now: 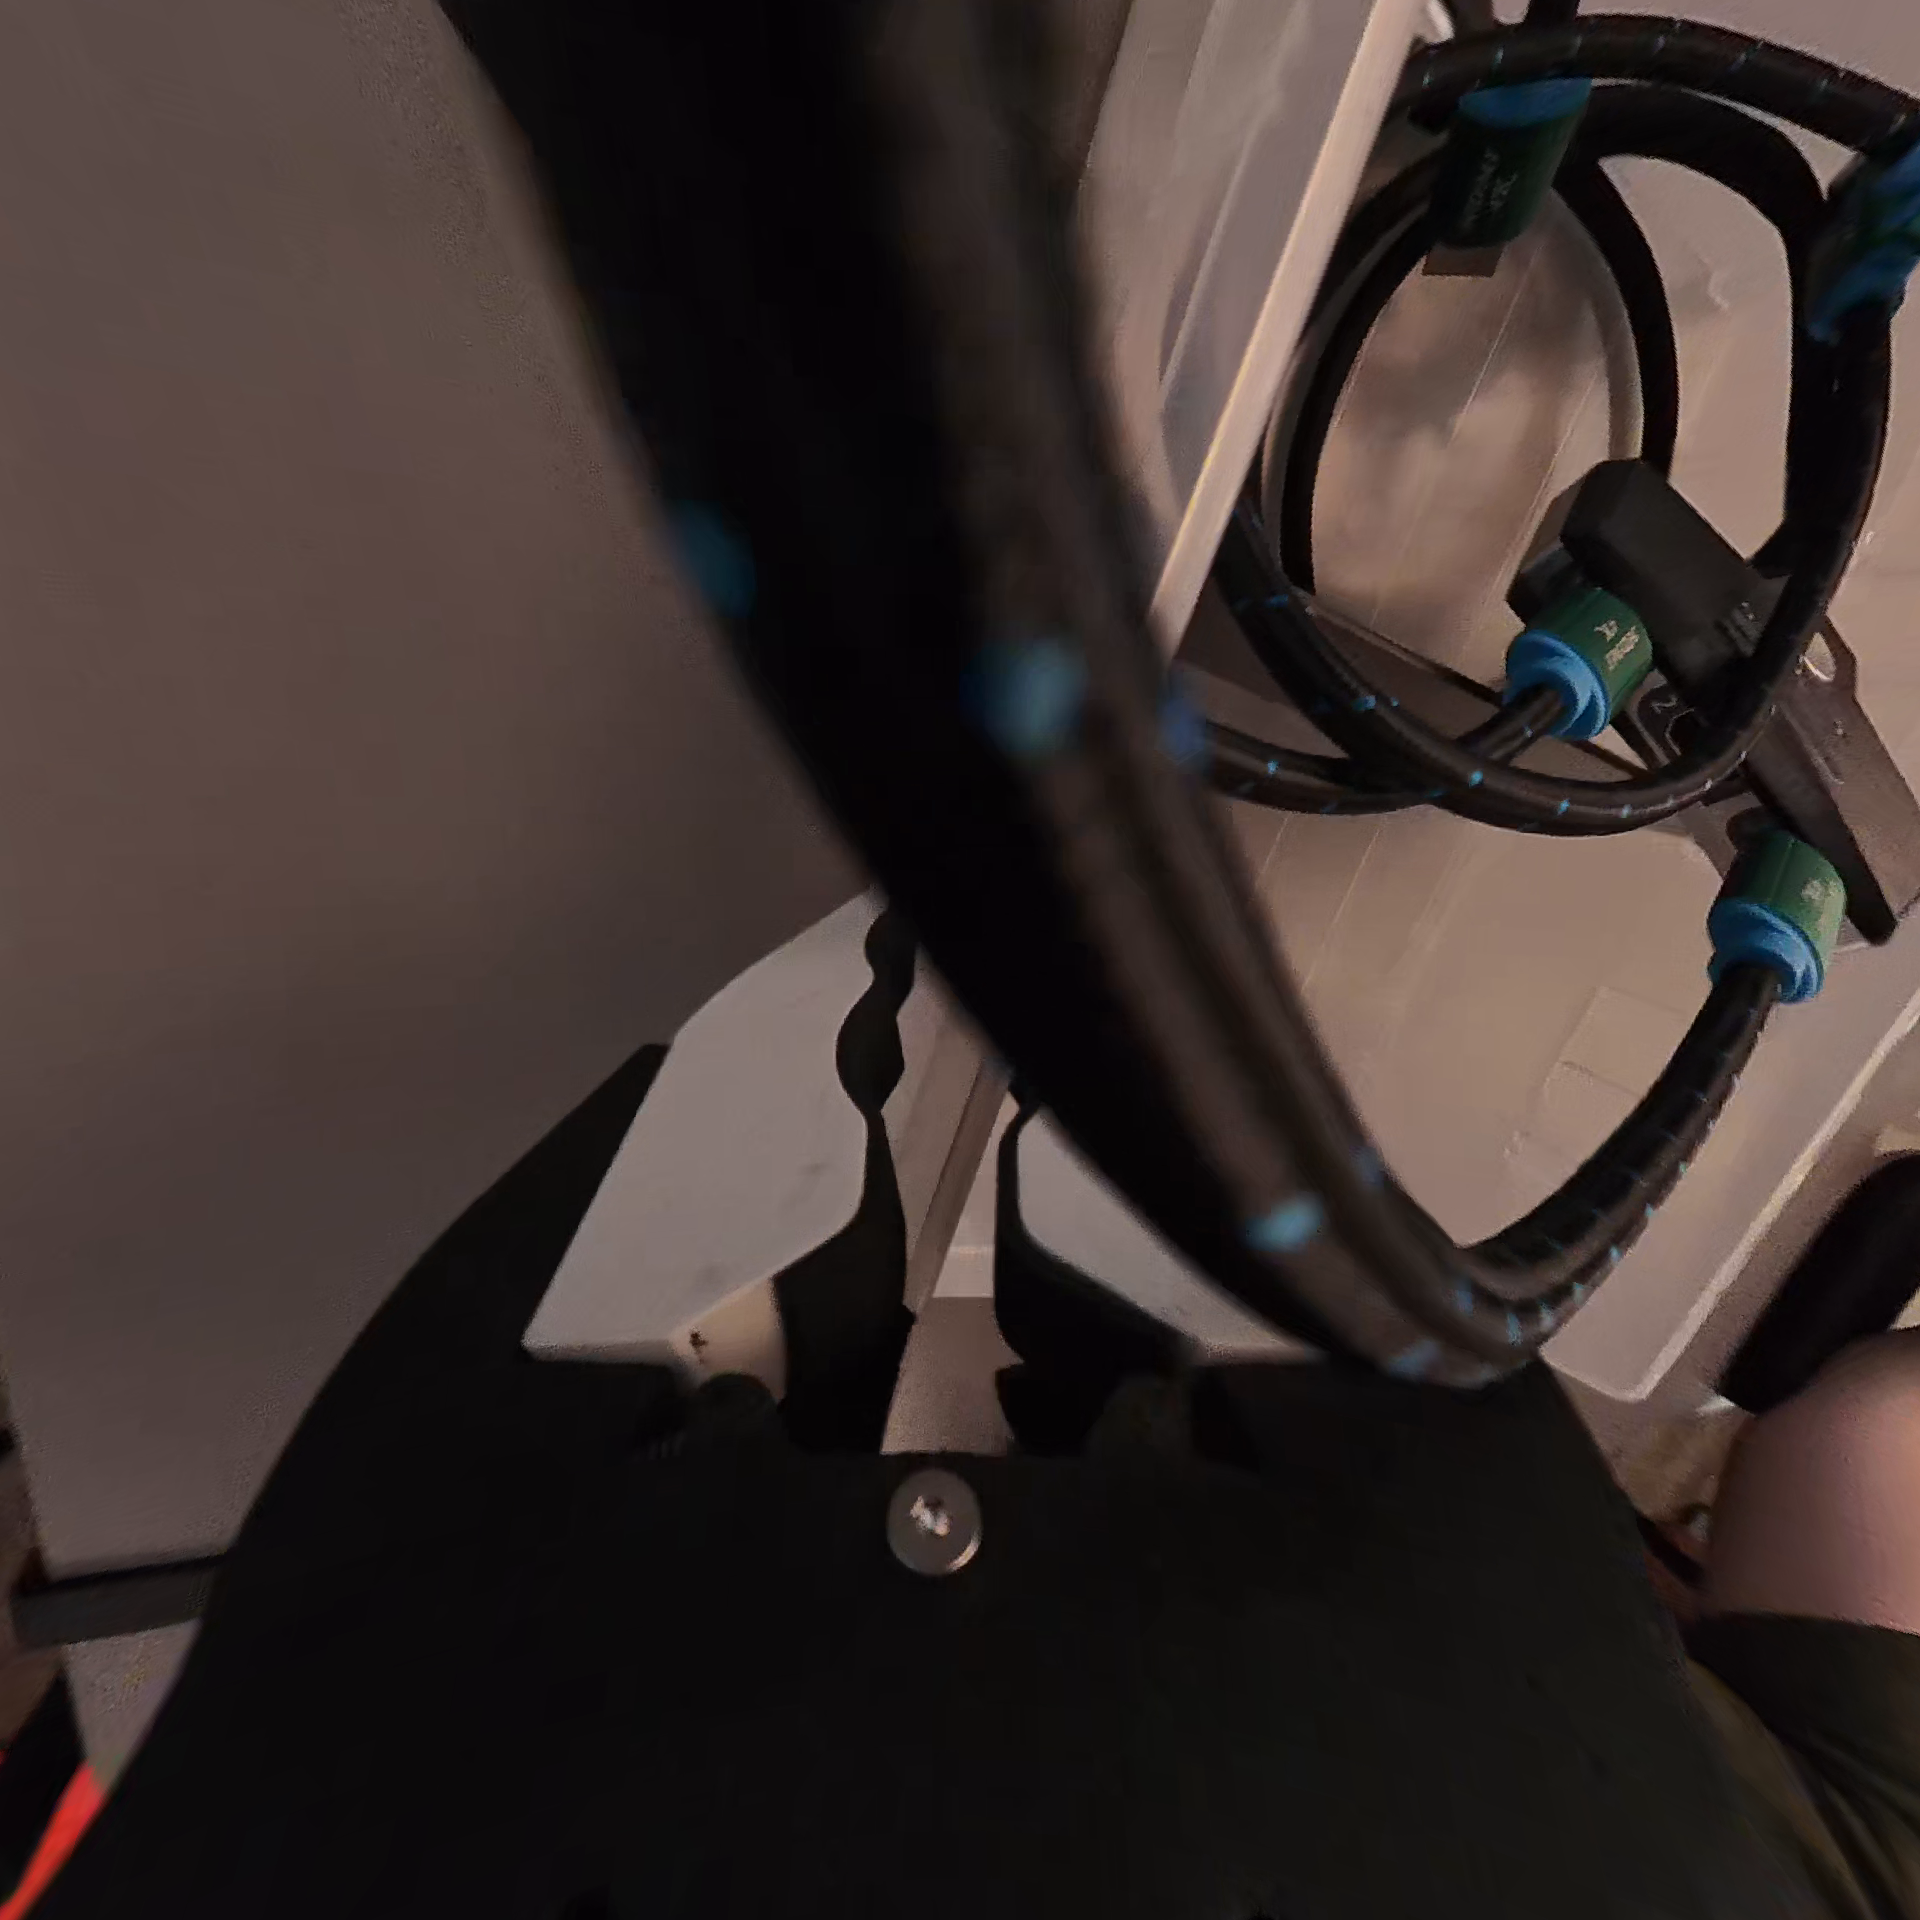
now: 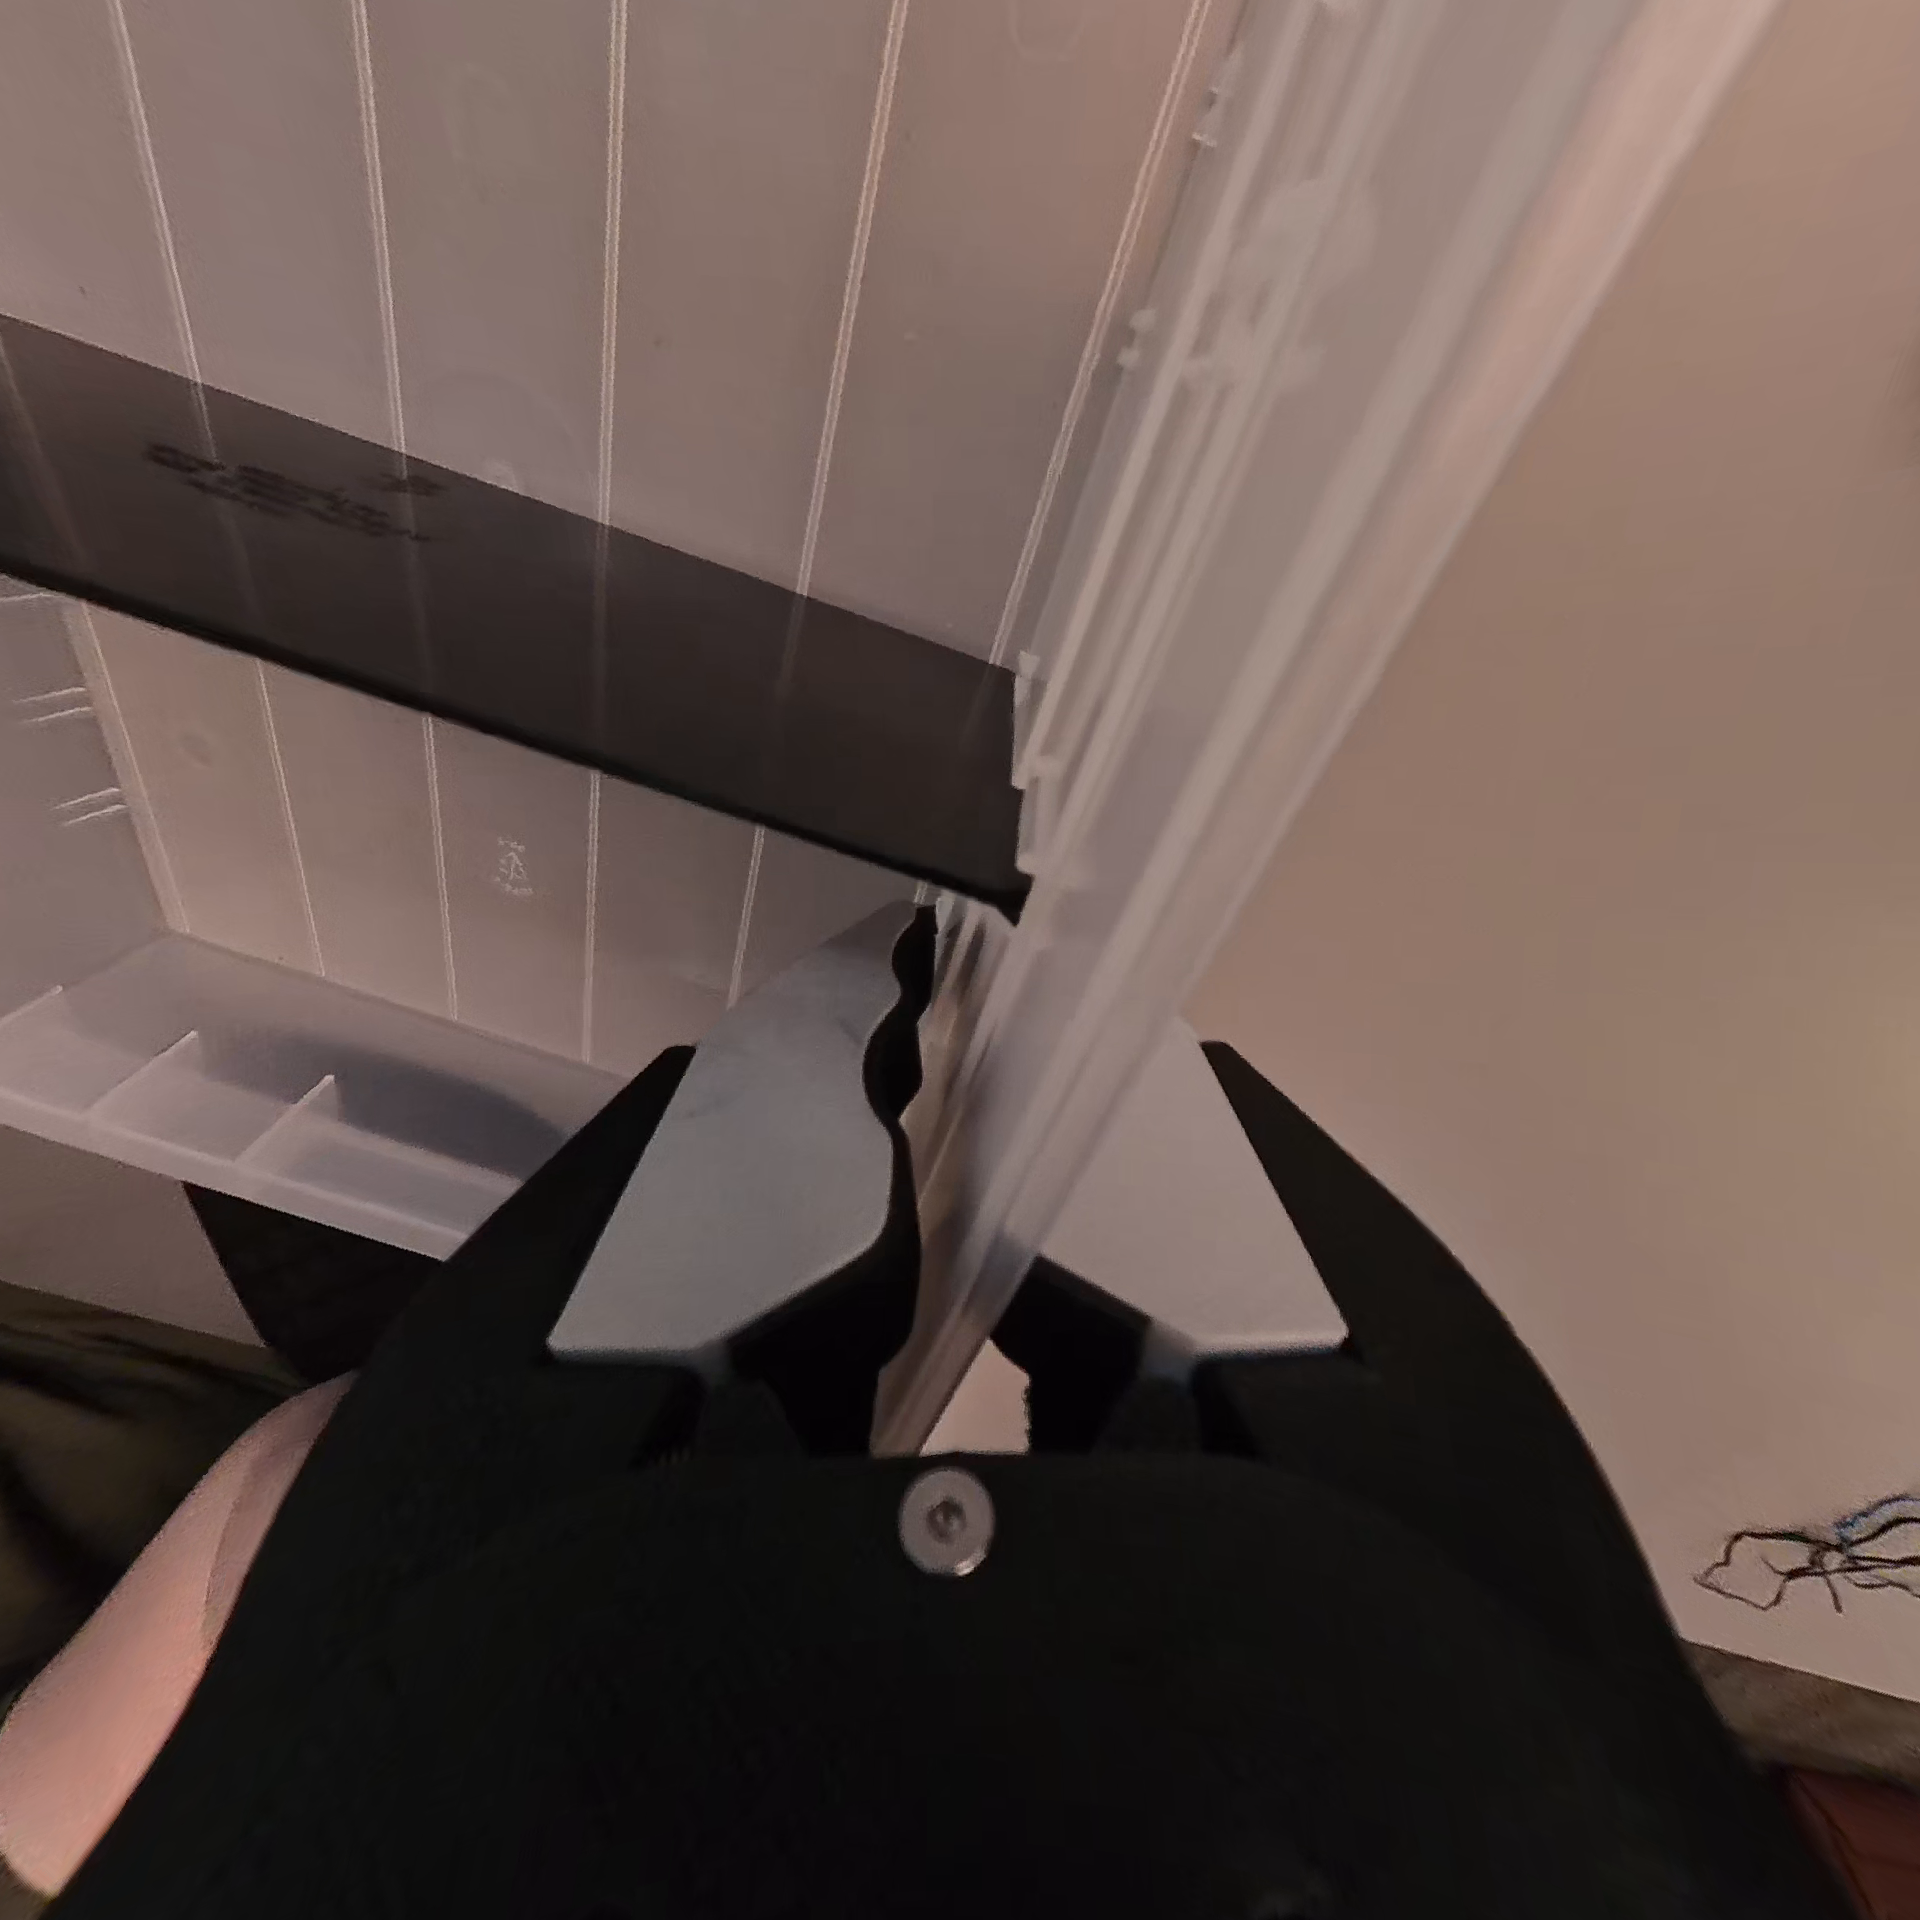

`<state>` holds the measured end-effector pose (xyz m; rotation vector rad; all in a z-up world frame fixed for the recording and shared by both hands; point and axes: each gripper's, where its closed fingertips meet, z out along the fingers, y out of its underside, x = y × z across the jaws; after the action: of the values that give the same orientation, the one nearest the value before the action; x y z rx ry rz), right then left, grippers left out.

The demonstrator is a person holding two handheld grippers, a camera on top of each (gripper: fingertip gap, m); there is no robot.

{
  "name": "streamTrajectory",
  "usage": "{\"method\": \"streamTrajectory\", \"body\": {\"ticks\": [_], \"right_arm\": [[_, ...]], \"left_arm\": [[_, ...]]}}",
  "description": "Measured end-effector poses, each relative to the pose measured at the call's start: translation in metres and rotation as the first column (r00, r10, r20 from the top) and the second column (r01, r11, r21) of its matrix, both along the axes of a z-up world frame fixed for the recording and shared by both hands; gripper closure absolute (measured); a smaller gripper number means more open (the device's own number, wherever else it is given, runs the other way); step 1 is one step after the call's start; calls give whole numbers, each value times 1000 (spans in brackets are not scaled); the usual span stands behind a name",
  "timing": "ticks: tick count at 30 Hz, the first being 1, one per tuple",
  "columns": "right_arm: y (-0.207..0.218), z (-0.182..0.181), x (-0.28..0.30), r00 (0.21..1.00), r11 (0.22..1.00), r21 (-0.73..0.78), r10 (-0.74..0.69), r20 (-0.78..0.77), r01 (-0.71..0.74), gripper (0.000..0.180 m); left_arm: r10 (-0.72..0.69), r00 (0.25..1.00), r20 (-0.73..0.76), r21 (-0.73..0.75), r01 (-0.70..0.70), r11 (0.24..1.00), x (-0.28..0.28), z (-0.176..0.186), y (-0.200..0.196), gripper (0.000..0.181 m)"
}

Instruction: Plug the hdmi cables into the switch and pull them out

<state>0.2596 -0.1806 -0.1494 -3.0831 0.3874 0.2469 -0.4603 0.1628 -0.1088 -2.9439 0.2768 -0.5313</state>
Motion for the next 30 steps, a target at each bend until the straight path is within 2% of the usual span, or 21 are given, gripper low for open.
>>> {"method": "streamTrajectory", "body": {"ticks": [7,15,20,24,27,29,30], "right_arm": [[9,1,-1,999,999,30,28,21,-28,174],[16,3,-3,999,995,98,-36,-5,36,167],[18,6,-3,994,986,131,-98,-43,103,154],[15,21,5,989,976,161,-149,13,145,154],[11,42,9,980,961,210,-194,55,178,154],[10,61,12,968,946,261,-225,109,190,154],[9,73,13,961,936,295,-239,136,191,154]], "left_arm": [[-78,997,-19,-42,77,996,16,-1,-11,168],[-99,995,-2,-14,99,995,16,2,-7,166],[-71,996,-50,75,74,994,-1,33,-20,162],[-41,996,-75,195,55,979,-11,73,-39,161],[-56,993,-101,402,92,911,-5,119,-43,161],[-145,982,-122,579,189,793,17,156,-43,156],[-213,966,-143,672,253,696,34,175,-43,151]]}}
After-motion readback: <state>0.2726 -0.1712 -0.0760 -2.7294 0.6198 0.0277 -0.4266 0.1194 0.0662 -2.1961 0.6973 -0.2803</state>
